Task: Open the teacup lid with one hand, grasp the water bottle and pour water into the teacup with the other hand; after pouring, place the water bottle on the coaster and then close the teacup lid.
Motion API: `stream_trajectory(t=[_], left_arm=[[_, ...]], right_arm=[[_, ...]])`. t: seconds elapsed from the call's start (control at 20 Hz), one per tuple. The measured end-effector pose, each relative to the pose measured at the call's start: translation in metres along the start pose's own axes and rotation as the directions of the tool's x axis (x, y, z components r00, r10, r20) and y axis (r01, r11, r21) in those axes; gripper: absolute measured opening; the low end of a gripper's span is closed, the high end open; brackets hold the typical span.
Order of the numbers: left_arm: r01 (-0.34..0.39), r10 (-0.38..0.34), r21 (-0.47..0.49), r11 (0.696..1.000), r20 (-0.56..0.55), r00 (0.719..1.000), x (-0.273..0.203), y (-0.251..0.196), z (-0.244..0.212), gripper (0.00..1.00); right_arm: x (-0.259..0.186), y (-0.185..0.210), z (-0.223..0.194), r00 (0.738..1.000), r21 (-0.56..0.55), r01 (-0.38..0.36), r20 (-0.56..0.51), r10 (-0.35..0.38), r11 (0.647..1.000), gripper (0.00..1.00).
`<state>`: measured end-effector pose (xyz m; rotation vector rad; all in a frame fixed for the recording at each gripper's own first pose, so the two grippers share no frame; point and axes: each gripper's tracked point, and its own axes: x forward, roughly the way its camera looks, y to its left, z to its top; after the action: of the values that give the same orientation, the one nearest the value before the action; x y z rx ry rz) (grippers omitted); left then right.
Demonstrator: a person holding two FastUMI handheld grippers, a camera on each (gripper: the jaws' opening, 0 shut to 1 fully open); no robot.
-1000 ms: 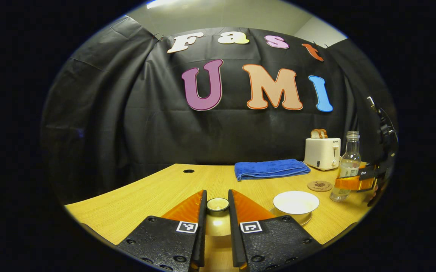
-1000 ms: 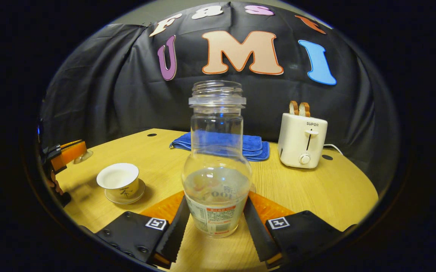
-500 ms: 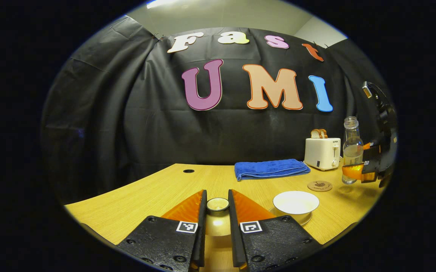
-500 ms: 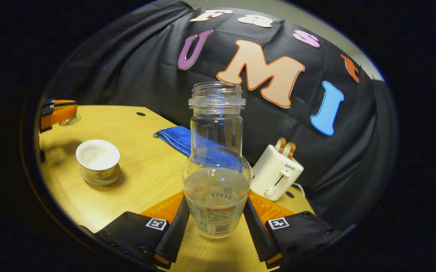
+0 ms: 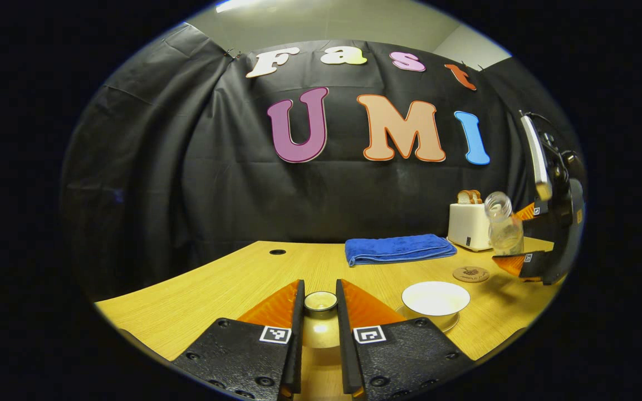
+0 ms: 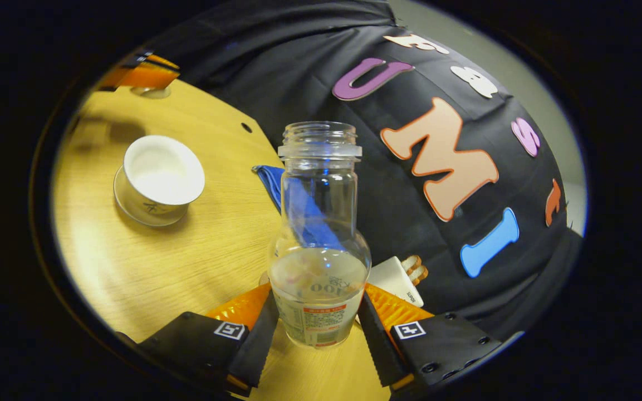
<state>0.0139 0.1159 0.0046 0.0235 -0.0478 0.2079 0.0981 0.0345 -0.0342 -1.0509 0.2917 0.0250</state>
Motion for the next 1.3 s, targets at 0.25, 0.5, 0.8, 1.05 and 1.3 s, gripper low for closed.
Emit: stream_trajectory(t=[0.25,0.5,0.8,1.05,1.3], left_arm=[[0.002,-0.002,0.0,1.0,0.0,1.0,0.001,0.0,0.0,0.26],[0.002,-0.002,-0.002,1.0,-0.001,1.0,0.001,-0.001,0.0,0.26],[0.002,-0.002,-0.001,1.0,-0.001,1.0,0.0,0.0,0.001,0.26],[0.001,-0.001,-0.002,1.0,-0.001,1.0,0.0,0.0,0.001,0.26],[0.002,-0.002,-0.002,1.0,-0.001,1.0,0.0,0.0,0.0,0.28]], right_arm=[[0.005,0.016,0.01,1.0,-0.225,0.018,0.011,-0.016,0.974,0.81],[0.009,0.02,0.012,0.999,-0.347,0.046,0.008,-0.046,0.937,0.81],[0.009,0.015,0.016,0.996,-0.487,0.087,0.023,-0.088,0.869,0.81],[0.012,0.018,0.018,0.994,-0.577,0.104,0.034,-0.103,0.81,0.82],[0.011,0.018,0.021,0.992,-0.626,0.123,0.049,-0.118,0.77,0.81]])
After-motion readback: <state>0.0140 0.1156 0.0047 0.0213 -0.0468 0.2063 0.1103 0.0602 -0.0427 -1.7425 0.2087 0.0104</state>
